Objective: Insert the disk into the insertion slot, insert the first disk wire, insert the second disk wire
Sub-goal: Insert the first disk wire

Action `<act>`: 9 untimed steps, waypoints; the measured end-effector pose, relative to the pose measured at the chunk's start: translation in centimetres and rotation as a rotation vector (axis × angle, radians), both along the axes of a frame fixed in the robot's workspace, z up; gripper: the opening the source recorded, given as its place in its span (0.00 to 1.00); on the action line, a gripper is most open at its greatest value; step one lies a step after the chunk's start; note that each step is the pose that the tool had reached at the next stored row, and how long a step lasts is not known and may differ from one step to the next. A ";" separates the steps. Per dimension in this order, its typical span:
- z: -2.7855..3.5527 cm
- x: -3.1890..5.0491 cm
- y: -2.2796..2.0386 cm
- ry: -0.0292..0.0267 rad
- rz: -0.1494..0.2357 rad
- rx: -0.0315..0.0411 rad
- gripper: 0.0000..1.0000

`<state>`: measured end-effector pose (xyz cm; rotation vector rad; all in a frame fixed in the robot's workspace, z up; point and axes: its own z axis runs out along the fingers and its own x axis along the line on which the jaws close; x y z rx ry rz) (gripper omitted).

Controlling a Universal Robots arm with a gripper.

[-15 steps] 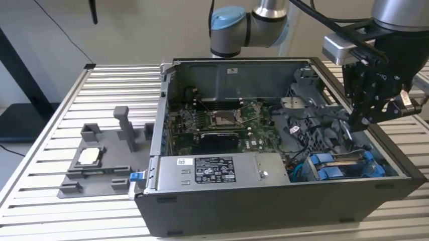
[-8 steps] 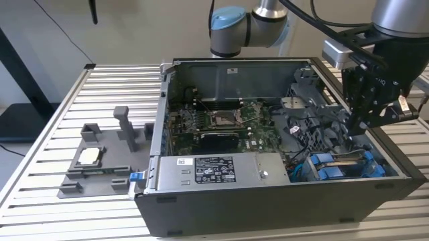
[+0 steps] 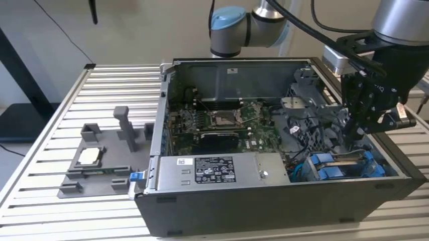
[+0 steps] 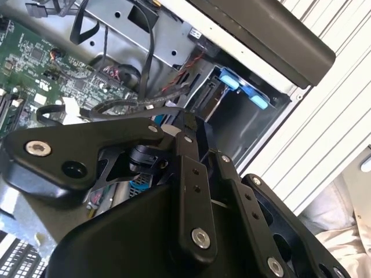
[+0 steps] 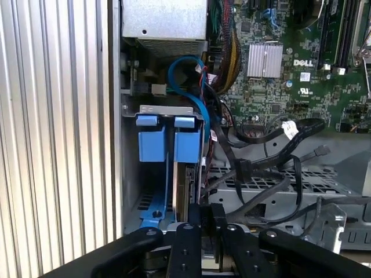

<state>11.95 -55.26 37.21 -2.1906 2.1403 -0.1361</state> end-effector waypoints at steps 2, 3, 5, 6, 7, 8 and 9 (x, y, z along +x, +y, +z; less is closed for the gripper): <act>-0.19 0.04 -0.13 0.0063 -0.002 0.0002 0.19; -0.30 0.07 -0.18 0.0084 -0.003 0.0001 0.19; -0.54 0.18 -0.28 0.0110 -0.005 0.0000 0.19; -0.63 0.28 -0.32 0.0116 -0.006 -0.0001 0.19; -0.68 0.42 -0.35 0.0119 -0.006 -0.0003 0.19; -0.73 0.57 -0.36 0.0121 -0.006 -0.0002 0.19; -0.77 0.71 -0.38 0.0126 -0.007 0.0000 0.19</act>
